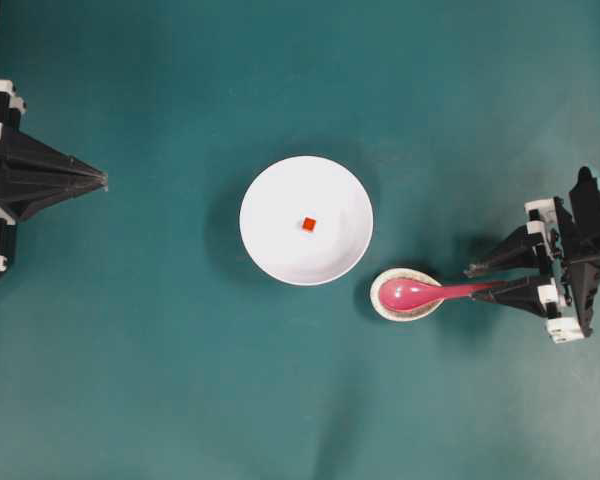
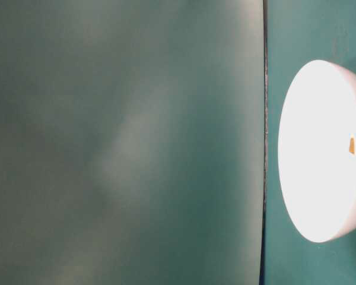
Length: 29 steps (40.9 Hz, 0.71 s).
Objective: Grip the spoon and scoop the red block from the bowl with right arm.
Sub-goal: 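Move the right gripper to the pink spoon handle and close on it, then lift the pink spoon with the right gripper and swing it over the bowl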
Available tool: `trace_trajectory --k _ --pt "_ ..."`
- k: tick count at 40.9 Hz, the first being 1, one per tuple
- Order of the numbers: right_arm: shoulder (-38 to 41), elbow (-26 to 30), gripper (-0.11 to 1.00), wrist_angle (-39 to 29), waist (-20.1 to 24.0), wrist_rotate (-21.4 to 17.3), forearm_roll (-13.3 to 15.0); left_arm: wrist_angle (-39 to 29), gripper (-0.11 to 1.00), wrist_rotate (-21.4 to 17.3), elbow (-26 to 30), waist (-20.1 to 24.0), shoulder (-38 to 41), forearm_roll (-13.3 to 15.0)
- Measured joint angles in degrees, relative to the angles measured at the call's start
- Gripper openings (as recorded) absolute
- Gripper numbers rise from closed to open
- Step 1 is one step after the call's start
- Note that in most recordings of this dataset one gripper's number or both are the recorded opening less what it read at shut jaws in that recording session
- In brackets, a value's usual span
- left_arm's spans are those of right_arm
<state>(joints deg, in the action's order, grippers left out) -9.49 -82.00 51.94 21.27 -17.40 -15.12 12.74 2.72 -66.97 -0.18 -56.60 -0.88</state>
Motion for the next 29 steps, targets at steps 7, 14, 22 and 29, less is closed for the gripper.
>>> trace_trajectory --k 7,14,22,29 --pt "3.43 0.18 0.46 0.97 0.88 0.44 -0.09 -0.70 0.00 0.00 0.00 0.00 0.00 0.00" --pt "4.04 0.09 0.46 1.05 0.97 2.46 -0.18 -0.88 0.00 -0.09 0.00 0.00 0.09 0.00" --pt "4.13 0.18 0.46 0.44 0.88 5.27 -1.85 -0.97 0.00 -0.09 0.00 0.00 0.09 0.00" --pt "4.31 0.18 0.45 -0.88 0.88 6.15 -3.16 -1.58 0.00 0.00 0.00 0.00 0.09 0.00"
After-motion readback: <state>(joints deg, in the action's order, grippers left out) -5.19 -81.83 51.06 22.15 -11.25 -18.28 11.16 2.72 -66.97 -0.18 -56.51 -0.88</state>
